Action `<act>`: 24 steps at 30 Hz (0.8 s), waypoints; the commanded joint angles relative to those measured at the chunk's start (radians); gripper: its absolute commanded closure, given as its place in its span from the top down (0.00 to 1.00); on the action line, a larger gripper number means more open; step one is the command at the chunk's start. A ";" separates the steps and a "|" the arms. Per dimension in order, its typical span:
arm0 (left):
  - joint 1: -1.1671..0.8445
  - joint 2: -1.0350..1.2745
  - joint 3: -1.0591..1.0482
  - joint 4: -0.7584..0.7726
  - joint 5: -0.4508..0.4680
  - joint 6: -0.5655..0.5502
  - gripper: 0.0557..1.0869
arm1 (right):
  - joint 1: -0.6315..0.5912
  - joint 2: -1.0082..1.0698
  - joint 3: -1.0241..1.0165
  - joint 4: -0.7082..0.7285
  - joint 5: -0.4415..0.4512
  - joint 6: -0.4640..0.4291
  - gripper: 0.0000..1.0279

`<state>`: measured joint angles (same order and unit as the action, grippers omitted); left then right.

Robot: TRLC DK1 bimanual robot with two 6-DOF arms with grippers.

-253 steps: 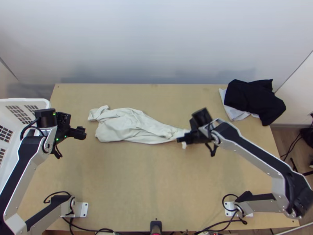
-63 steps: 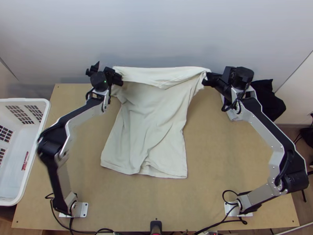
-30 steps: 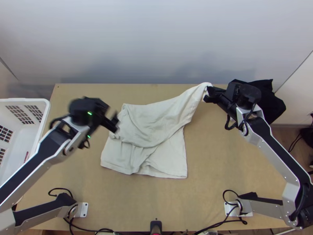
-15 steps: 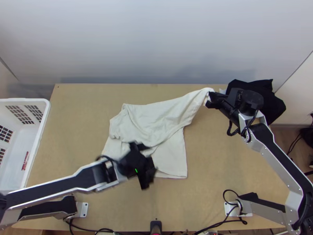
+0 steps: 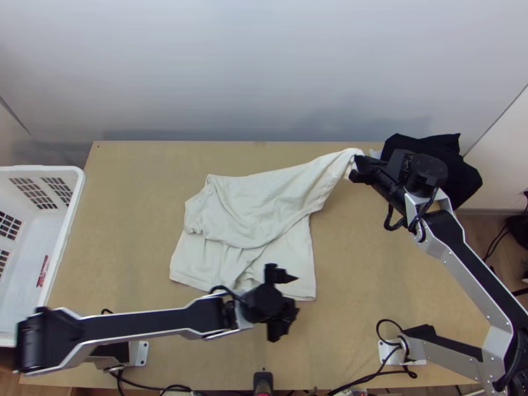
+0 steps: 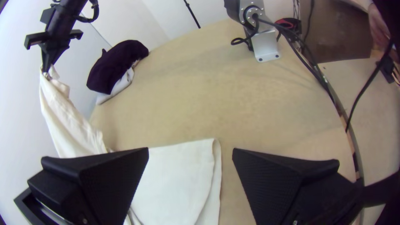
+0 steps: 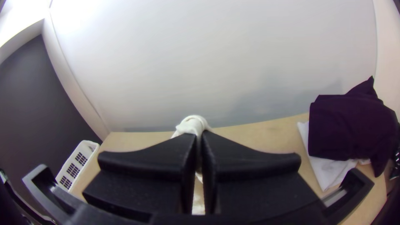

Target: Fold the t-shirt

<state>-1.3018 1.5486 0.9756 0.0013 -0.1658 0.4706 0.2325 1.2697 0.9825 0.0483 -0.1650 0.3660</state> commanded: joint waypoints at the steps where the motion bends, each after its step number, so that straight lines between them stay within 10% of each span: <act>1: -0.021 0.189 0.071 0.172 -0.026 0.060 0.95 | -0.015 -0.004 0.002 -0.002 -0.001 0.008 0.03; 24: -0.019 0.380 0.080 0.253 -0.233 0.140 0.95 | -0.025 -0.009 0.025 -0.041 -0.001 0.008 0.03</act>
<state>-1.3247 1.8690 1.0378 0.2264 -0.3126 0.6037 0.2073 1.2610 1.0069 0.0200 -0.1654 0.3737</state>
